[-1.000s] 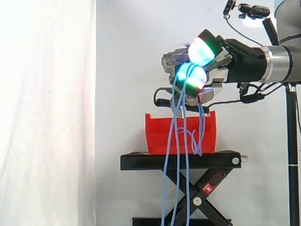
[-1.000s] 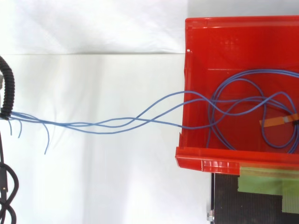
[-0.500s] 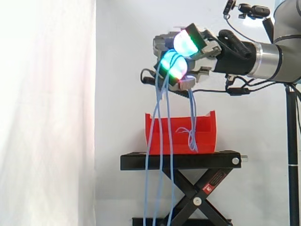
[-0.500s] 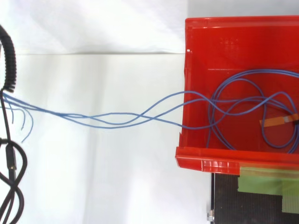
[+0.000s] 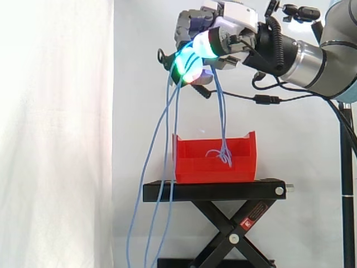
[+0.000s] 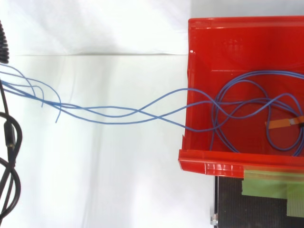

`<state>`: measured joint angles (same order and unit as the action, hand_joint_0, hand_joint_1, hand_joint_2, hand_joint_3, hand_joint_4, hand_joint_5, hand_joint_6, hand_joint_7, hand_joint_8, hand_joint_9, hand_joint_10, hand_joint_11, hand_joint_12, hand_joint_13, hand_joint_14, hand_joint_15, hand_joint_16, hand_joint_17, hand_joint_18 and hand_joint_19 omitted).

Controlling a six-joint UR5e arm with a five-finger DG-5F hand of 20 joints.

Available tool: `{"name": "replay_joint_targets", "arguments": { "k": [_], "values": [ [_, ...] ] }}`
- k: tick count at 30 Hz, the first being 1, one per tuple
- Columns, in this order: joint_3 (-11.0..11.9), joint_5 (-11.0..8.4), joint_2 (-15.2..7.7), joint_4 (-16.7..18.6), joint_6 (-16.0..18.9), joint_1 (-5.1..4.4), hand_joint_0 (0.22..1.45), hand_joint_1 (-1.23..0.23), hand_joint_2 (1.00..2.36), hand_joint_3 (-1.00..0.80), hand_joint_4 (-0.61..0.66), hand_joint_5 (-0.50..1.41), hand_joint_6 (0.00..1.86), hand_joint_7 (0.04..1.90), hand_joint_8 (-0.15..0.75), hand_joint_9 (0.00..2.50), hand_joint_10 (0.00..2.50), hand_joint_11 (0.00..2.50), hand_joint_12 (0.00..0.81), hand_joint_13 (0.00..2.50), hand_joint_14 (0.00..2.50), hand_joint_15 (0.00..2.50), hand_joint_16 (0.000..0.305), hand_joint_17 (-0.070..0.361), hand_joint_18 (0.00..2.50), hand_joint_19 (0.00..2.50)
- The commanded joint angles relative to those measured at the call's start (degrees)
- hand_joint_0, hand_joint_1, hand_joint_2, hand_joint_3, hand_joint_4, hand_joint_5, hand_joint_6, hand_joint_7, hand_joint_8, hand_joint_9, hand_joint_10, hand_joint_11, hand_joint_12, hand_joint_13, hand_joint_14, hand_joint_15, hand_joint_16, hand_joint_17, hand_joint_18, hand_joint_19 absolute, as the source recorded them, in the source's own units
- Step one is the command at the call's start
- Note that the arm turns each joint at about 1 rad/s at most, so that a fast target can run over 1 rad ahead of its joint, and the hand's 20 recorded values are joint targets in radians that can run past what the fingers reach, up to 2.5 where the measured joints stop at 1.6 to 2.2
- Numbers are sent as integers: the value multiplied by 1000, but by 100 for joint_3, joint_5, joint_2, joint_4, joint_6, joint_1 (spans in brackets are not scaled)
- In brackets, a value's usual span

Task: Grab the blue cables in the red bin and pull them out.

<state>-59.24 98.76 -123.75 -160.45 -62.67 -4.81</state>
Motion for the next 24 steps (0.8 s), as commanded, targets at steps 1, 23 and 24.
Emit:
{"name": "replay_joint_targets", "arguments": {
  "k": [1, 23, 24],
  "values": [
    [0, 91, 0, 243, -399, 15, 923, -763, 1000, -1000, -39, 477, 1388, 388, 163, 981, 1381, 1367, 270, 1356, 237, 1641, 43, 97, 883, 777],
    [-9, 627, 0, 928, -1454, 94, 924, -761, 1000, -1000, -43, 478, 1387, 392, 169, 981, 1363, 1375, 269, 1359, 225, 1637, 43, 97, 881, 778],
    [0, 627, 0, 928, -1454, 94, 924, -761, 1000, -1000, -44, 478, 1387, 393, 162, 981, 1360, 1377, 272, 1357, 224, 1648, 43, 97, 881, 778]
  ]
}}
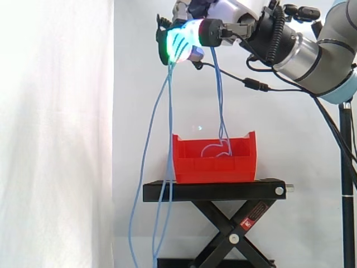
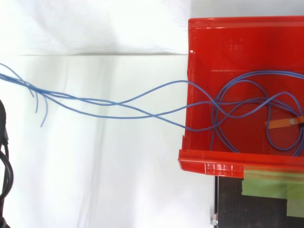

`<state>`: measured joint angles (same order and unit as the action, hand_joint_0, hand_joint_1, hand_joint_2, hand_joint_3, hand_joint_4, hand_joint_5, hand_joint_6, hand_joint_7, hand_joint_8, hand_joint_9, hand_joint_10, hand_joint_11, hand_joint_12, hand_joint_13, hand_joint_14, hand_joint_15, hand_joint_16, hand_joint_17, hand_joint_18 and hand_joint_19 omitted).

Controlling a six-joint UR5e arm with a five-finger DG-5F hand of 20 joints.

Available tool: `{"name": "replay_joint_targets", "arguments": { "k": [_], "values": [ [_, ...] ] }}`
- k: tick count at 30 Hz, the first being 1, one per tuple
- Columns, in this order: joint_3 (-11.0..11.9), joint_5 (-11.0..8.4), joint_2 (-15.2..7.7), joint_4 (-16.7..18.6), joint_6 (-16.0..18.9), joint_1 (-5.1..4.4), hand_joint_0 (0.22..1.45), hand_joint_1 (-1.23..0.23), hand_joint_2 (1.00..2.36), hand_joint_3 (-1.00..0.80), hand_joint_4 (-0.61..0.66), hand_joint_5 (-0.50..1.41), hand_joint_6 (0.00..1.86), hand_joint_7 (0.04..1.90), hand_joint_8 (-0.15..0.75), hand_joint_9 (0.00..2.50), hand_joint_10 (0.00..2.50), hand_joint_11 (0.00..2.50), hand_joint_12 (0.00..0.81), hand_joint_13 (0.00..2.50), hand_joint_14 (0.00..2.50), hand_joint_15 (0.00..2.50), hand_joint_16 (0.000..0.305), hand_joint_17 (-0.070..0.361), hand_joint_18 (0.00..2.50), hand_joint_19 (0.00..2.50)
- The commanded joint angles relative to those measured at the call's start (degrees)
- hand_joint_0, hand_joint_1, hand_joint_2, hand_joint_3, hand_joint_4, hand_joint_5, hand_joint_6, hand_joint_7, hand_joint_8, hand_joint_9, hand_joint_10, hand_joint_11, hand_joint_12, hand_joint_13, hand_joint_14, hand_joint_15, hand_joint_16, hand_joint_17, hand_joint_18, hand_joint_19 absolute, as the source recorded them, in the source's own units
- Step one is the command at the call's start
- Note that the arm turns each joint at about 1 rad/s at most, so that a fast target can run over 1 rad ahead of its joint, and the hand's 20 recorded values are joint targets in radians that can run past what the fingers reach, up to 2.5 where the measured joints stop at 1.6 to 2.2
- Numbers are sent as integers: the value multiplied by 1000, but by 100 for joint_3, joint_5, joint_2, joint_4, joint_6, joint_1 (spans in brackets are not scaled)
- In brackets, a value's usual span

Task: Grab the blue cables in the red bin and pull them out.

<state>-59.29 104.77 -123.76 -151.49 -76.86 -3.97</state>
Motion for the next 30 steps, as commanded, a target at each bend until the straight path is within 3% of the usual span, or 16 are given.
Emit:
{"name": "replay_joint_targets", "arguments": {
  "k": [1, 7, 12, 15, 17, 21, 22, 23, 24, 25, 26, 30],
  "values": [
    [6, 26, 1, 31, -35, 10, 924, -762, 1000, -1000, -44, 478, 1387, 393, 164, 981, 1359, 1377, 272, 1359, 224, 1637, 43, 97, 880, 776],
    [-3, 87, 1, 207, -290, 10, 924, -762, 1000, -1000, -43, 478, 1388, 393, 161, 981, 1356, 1378, 269, 1361, 224, 1638, 43, 97, 880, 776],
    [-3, 351, 1, 453, -624, 28, 925, -761, 1000, -1000, -45, 479, 1389, 383, 162, 979, 1347, 1384, 277, 1365, 220, 1622, 43, 97, 879, 776],
    [-38, 395, 1, 532, -747, 37, 925, -761, 1000, -1000, -44, 479, 1387, 393, 164, 980, 1349, 1377, 269, 1363, 221, 1640, 43, 96, 879, 780],
    [-179, 439, 1, 717, -853, 37, 925, -761, 1000, -1000, -40, 480, 1390, 382, 164, 979, 1347, 1377, 269, 1362, 222, 1651, 43, 97, 879, 777],
    [-574, 448, 1, 1745, -861, 54, 925, -761, 1000, -1000, -44, 479, 1388, 393, 169, 984, 1351, 1363, 276, 1367, 221, 1629, 43, 97, 879, 777],
    [-574, 448, 1, 1745, -861, 54, 925, -761, 1000, -1000, -44, 479, 1388, 393, 168, 983, 1350, 1377, 279, 1365, 221, 1641, 43, 96, 879, 777],
    [-680, 421, 1, 2097, -712, 54, 925, -761, 1000, -1000, -44, 479, 1388, 392, 167, 983, 1348, 1379, 275, 1365, 222, 1639, 43, 97, 878, 777],
    [-698, 412, 1, 2167, -562, 46, 925, -761, 1000, -1000, -44, 479, 1388, 392, 161, 982, 1349, 1383, 275, 1365, 222, 1637, 43, 97, 878, 776],
    [-698, 412, 1, 2167, -475, 54, 925, -760, 1000, -1000, -38, 479, 1388, 391, 161, 982, 1349, 1383, 275, 1365, 222, 1637, 43, 96, 878, 779],
    [-689, 202, 1, 2062, 281, 54, 925, -761, 1000, -1000, -42, 479, 1388, 392, 160, 982, 1349, 1378, 275, 1365, 222, 1636, 43, 97, 878, 778],
    [-689, -141, 1, 1903, 853, 54, 925, -761, 1000, -1000, -44, 479, 1387, 393, 159, 982, 1349, 1360, 275, 1362, 223, 1636, 43, 97, 877, 777]
  ]
}}
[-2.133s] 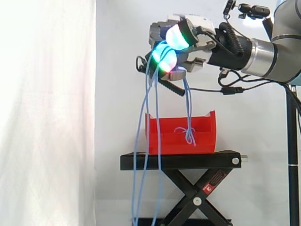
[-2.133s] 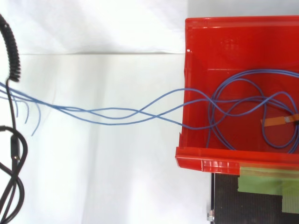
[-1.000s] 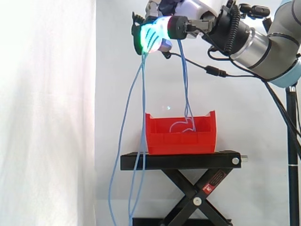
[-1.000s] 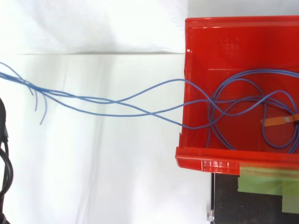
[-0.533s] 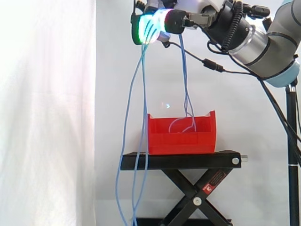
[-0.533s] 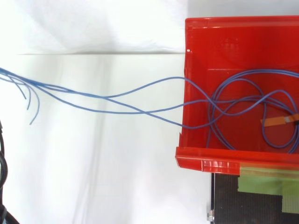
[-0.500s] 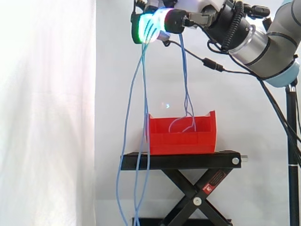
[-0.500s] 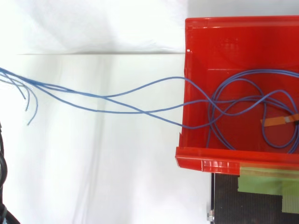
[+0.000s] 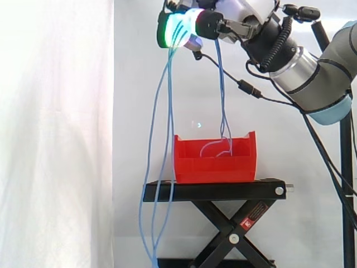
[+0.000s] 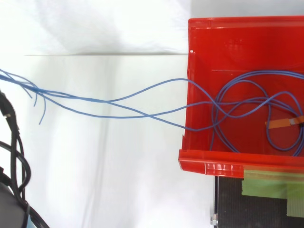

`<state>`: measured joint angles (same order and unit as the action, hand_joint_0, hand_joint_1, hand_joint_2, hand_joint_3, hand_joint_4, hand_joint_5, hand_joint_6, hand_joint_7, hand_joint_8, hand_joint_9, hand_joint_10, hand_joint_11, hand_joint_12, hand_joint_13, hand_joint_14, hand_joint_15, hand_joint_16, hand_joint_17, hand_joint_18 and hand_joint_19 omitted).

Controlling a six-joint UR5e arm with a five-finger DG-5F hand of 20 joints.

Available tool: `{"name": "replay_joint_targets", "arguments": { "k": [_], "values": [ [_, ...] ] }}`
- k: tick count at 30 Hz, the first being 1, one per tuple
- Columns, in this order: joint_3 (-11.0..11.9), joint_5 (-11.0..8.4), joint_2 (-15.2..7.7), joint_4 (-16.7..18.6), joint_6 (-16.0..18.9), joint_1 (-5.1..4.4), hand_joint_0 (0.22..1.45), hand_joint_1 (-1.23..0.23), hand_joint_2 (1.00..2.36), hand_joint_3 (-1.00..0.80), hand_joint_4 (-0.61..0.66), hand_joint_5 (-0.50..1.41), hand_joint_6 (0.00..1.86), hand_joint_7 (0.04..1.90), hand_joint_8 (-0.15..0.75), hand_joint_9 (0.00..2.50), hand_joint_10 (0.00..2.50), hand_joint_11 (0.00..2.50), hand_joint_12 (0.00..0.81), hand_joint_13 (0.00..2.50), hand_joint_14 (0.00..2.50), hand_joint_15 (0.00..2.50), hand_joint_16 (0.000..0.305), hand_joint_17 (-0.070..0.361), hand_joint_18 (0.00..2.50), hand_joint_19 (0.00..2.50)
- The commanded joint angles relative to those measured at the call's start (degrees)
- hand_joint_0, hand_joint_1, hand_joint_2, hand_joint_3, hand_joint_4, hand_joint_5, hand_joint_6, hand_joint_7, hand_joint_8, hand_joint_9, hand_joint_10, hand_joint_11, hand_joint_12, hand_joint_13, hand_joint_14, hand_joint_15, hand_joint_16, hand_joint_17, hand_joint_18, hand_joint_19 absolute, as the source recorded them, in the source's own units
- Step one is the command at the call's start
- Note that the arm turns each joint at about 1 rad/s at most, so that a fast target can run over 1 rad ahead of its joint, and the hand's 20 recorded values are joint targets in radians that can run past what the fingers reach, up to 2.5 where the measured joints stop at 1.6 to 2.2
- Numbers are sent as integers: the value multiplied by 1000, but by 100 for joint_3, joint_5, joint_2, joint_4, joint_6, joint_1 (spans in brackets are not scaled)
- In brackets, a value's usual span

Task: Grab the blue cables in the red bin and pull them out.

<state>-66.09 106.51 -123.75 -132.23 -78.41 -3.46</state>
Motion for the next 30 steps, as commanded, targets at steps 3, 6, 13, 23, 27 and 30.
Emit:
{"name": "replay_joint_targets", "arguments": {
  "k": [3, 6, 13, 23, 27, 30],
  "values": [
    [-18, -491, 0, -233, 1324, -23, 925, -761, 1000, -1000, -43, 479, 1387, 393, 169, 982, 1348, 1378, 275, 1363, 222, 1623, 43, 97, 878, 778],
    [-18, -641, 0, -453, 1508, -40, 925, -762, 1000, -1000, -44, 479, 1388, 393, 163, 981, 1343, 1389, 271, 1362, 219, 1636, 43, 96, 877, 778],
    [-9, -702, 0, -515, 1666, -58, 926, -761, 1000, -1000, -38, 479, 1388, 392, 169, 980, 1346, 1375, 271, 1362, 216, 1638, 43, 97, 878, 777],
    [-18, 247, 0, -233, 814, -49, 925, -762, 1000, -1000, -43, 480, 1386, 395, 160, 977, 1337, 1382, 271, 1361, 214, 1637, 43, 97, 877, 779],
    [-18, 440, 0, -216, 647, -58, 925, -762, 1000, -1000, -44, 480, 1385, 397, 167, 981, 1343, 1376, 272, 1361, 211, 1638, 43, 97, 876, 777],
    [-18, 581, 0, -101, 383, -58, 926, -762, 1000, -1000, -43, 480, 1386, 396, 167, 979, 1341, 1379, 274, 1364, 206, 1624, 43, 97, 875, 777]
  ]
}}
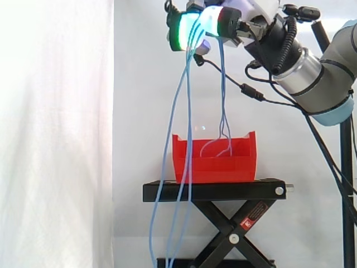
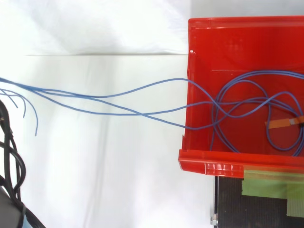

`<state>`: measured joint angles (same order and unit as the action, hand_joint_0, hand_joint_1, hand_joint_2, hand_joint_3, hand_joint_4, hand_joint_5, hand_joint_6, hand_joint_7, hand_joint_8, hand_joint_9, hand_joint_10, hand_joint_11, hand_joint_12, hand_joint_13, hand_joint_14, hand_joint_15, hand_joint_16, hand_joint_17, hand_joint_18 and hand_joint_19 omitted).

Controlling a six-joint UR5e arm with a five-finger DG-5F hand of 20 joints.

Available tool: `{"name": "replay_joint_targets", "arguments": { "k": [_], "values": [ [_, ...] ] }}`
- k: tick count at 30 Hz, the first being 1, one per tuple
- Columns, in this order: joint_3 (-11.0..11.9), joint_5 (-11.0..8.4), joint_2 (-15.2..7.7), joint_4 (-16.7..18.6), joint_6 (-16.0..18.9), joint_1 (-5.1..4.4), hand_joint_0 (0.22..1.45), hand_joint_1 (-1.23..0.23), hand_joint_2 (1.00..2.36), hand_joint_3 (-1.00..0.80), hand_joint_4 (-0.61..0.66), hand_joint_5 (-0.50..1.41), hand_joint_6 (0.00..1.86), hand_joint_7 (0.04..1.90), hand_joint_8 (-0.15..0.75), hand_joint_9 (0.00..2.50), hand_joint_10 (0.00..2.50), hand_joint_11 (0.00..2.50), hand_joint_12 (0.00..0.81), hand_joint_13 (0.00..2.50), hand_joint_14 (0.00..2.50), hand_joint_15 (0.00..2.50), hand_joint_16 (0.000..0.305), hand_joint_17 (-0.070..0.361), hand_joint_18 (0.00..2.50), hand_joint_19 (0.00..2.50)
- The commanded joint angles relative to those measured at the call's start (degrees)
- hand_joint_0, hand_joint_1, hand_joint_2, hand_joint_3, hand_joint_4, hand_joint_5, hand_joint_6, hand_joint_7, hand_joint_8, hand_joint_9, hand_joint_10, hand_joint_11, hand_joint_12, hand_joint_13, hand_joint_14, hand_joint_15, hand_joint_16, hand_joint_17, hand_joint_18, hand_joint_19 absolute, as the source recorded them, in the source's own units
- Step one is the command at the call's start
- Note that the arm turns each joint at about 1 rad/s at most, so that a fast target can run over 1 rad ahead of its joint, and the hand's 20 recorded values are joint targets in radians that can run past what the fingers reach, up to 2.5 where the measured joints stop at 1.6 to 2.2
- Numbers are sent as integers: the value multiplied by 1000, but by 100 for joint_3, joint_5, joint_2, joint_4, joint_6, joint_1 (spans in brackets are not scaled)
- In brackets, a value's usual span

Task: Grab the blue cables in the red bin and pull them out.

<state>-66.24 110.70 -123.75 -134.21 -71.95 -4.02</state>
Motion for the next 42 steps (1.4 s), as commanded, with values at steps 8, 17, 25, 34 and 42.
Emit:
{"name": "replay_joint_targets", "arguments": {
  "k": [8, 17, 25, 34, 42],
  "values": [
    [-3, 787, 0, 370, -728, -2, 926, -762, 1000, -1000, -45, 481, 1386, 387, 166, 977, 1339, 1370, 273, 1362, 204, 1640, 43, 97, 874, 781],
    [6, 1173, 0, 818, -1071, -2, 926, -763, 1000, -1000, -45, 481, 1385, 388, 167, 975, 1336, 1386, 272, 1361, 207, 1639, 43, 96, 875, 779],
    [-3, 1279, 0, 809, -1388, 15, 926, -762, 1000, -1000, -45, 482, 1385, 388, 168, 977, 1338, 1372, 276, 1361, 203, 1642, 43, 96, 874, 788],
    [-3, -189, 0, -263, 1082, -11, 925, -762, 1000, -1000, -43, 482, 1382, 398, 166, 975, 1337, 1365, 272, 1362, 199, 1637, 43, 96, 873, 777],
    [-3, -708, 0, -659, 2304, -64, 926, -763, 1000, -1000, -45, 483, 1383, 391, 165, 973, 1337, 1380, 270, 1363, 195, 1633, 43, 96, 872, 779]
  ]
}}
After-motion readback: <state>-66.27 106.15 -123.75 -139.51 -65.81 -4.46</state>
